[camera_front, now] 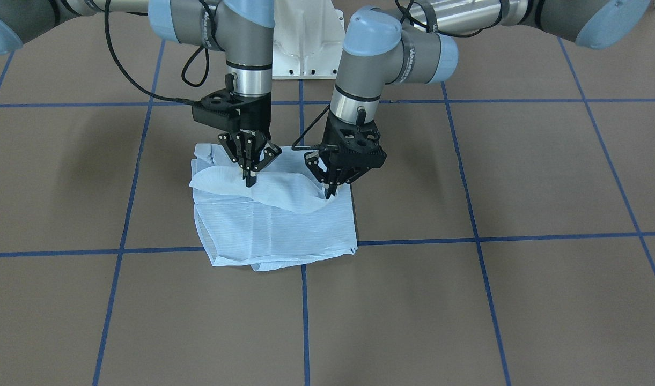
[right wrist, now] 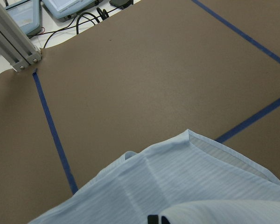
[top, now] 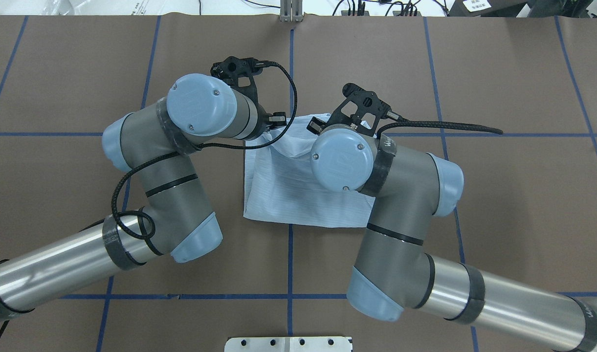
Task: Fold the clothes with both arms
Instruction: 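Fold the held edge with both grippers over onto the far edge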
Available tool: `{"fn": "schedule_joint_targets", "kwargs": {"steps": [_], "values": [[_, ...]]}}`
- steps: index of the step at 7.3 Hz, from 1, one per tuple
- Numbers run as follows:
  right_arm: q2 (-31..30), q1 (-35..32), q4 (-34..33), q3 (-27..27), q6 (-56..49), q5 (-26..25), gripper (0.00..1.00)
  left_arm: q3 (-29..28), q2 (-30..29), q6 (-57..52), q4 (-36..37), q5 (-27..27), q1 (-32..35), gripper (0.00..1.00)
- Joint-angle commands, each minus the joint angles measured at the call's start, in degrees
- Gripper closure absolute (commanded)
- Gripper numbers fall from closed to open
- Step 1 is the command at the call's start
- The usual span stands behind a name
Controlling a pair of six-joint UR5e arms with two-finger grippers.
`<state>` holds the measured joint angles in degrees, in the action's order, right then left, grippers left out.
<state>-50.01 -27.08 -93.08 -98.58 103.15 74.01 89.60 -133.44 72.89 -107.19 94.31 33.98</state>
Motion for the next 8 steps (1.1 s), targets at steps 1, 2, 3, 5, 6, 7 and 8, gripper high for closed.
{"fn": "schedule_joint_targets", "kwargs": {"steps": [1, 2, 3, 5, 6, 7, 8], "values": [[2.45, -2.88, 6.48, 9.69, -2.16, 1.30, 1.00, -7.66, -1.47, -1.96, -5.12, 0.00, 1.87, 1.00], [3.85, -3.77, 8.51, 13.29, -2.17, 1.66, 1.00, -9.43, -1.82, -3.01, -5.66, 0.00, 2.49, 1.00], [4.82, -3.86, 9.83, 15.59, -2.43, 1.66, 1.00, -11.45, -2.43, -3.02, -7.14, 0.00, 2.58, 1.00], [5.10, -4.30, 10.90, 16.58, -3.22, 2.27, 0.80, -14.10, -2.53, -3.37, -9.61, -0.09, 2.67, 1.00], [5.18, -5.35, 11.16, 16.58, -4.35, 4.37, 0.04, -14.02, -2.44, -3.46, -9.71, 0.00, 2.93, 1.00], [5.79, -6.66, 11.16, 16.58, -5.67, 7.00, 0.00, -13.76, -2.27, -4.16, -9.62, 0.17, 2.93, 0.22], [6.15, -8.94, 10.64, 16.49, -7.16, 12.59, 0.00, -12.36, -1.66, -9.21, -9.36, 0.44, 3.37, 0.00]]}}
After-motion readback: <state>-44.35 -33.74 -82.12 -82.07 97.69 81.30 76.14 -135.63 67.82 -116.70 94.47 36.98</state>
